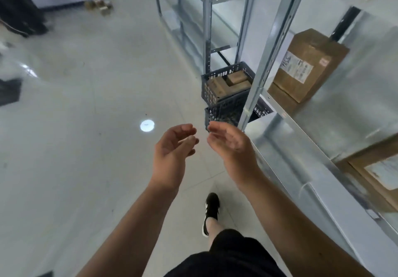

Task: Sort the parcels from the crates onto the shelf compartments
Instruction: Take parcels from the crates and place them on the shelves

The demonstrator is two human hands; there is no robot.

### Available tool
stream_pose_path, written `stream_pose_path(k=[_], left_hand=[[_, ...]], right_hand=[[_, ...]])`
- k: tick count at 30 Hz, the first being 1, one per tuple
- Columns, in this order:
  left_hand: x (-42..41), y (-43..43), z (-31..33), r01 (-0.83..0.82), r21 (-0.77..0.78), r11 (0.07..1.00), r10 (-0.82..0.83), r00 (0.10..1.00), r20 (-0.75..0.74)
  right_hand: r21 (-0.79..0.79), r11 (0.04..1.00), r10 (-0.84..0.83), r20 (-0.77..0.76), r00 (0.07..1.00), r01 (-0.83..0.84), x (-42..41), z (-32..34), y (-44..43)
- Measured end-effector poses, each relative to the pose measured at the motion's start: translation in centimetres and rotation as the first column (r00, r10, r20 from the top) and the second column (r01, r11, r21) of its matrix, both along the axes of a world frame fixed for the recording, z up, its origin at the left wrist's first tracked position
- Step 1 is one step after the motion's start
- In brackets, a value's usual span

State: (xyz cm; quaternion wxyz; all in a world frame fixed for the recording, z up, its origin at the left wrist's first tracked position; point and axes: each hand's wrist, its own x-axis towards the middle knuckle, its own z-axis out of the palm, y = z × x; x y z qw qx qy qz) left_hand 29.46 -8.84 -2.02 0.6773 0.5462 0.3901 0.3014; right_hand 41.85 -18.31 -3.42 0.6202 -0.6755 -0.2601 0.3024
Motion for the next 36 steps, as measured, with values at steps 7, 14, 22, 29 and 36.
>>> stream_pose_path(k=[7,14,22,29,36], left_hand=[[7.9,10.5,1.4,-0.116,0.053,0.992,0.119,0.992,-0.052],[13.1,19.5,2.4,-0.272,-0.100,0.957,0.277,0.960,0.036],[17.6,33.3,0.4,-0.283,-0.159,0.946,0.292,0.956,0.033],[23.2,49.4,-0.1,-0.115,-0.155,0.981,0.106,0.993,-0.059],[30.2,60.7,-0.3,0.026,-0.132,0.991,-0.044,0.990,-0.137]], right_hand=[[0.010,0.993,0.115,-0.099,0.988,-0.115,7.9,-0.5,12.0],[0.015,0.988,0.155,-0.105,0.982,-0.154,13.9,0.6,22.4],[-0.050,0.989,0.130,-0.116,0.985,-0.137,19.4,0.0,35.4],[-0.100,0.995,-0.004,-0.174,0.985,-0.013,23.2,-0.9,49.0],[-0.136,0.981,-0.167,-0.214,0.963,0.140,29.1,-1.5,58.0]])
